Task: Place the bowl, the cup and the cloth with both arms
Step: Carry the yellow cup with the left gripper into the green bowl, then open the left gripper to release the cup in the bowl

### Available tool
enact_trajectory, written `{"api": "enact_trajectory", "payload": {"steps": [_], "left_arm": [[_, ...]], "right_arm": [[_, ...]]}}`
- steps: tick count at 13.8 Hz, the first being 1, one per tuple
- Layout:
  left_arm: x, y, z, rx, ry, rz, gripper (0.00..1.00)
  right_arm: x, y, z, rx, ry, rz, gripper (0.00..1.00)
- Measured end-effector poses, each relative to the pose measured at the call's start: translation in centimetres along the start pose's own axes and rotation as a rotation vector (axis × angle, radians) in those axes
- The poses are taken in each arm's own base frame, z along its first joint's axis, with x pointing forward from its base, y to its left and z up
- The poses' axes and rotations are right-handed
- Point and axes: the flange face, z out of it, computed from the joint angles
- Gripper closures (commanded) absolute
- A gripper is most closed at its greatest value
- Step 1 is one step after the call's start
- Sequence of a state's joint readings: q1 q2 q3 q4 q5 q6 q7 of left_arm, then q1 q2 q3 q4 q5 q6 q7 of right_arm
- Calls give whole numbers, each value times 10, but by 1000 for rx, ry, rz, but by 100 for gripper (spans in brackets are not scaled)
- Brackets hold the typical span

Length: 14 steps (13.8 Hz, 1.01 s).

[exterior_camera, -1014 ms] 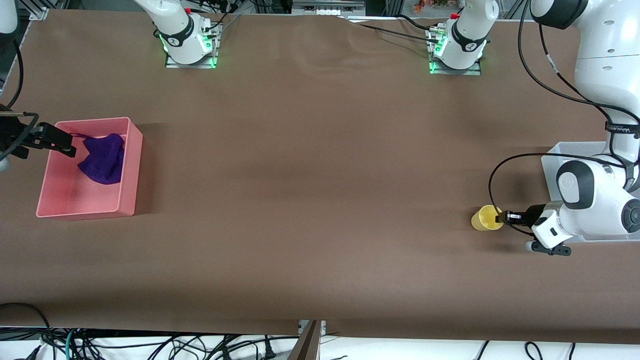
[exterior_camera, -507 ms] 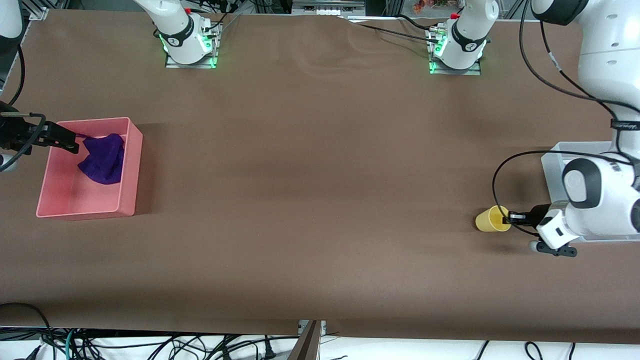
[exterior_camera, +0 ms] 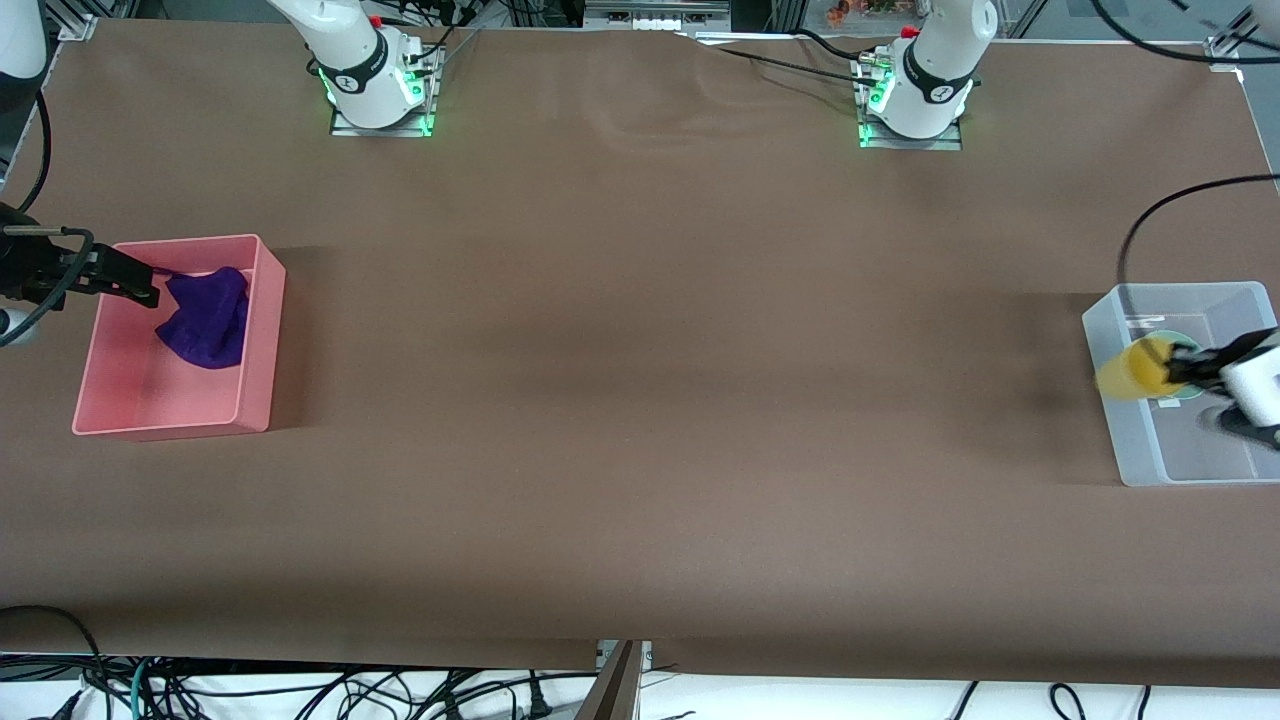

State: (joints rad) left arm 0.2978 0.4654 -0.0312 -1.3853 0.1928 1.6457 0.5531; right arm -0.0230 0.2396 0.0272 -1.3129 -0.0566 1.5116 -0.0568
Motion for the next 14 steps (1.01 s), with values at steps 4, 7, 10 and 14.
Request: {"api": "enact_trajectory", "payload": {"steps": [4,7,10,14], "left_arm": [[-57,-99,96,-10,29,32,100],[-74,-122,156,-25,55,45,88],[-72,-121,171,-54,61,54,0],[-66,-115,154,-51,78,80,0]], "right_arm": [[0,0,0,0,0,-1,0],[0,0,0,0,0,-1,0],[0,0,0,0,0,-1,0],[0,0,0,0,0,-1,0]]}}
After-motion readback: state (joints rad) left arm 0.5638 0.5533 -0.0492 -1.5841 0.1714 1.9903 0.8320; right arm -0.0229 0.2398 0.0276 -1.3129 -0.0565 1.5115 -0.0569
